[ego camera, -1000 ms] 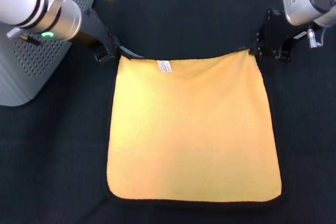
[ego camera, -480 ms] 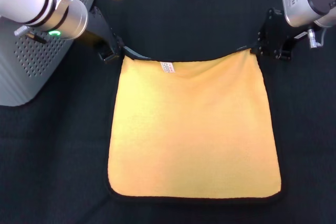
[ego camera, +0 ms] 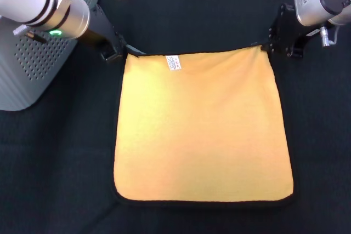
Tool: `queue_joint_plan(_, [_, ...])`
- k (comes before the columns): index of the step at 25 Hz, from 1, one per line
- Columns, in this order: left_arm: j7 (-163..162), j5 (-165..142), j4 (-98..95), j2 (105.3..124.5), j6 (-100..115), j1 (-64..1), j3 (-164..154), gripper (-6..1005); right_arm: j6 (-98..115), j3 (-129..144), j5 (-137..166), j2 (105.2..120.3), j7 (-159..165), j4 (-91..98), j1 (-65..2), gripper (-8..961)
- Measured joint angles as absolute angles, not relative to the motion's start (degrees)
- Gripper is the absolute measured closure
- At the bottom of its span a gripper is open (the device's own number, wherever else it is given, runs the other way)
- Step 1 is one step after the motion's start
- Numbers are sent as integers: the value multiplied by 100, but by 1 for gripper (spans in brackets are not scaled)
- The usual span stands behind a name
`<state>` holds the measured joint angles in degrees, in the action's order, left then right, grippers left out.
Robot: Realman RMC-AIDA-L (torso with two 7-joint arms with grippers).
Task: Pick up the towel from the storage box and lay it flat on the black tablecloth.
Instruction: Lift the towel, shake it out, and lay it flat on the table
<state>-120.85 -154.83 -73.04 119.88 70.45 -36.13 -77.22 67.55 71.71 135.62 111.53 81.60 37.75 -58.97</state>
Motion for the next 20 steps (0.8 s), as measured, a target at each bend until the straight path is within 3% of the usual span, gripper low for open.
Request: queue_joint_plan(20, [-12161, -15496, -6782, 11993, 6614, -3994, -7716, 973, 6446, 7160, 13561, 11087, 7929, 3761, -5904, 946])
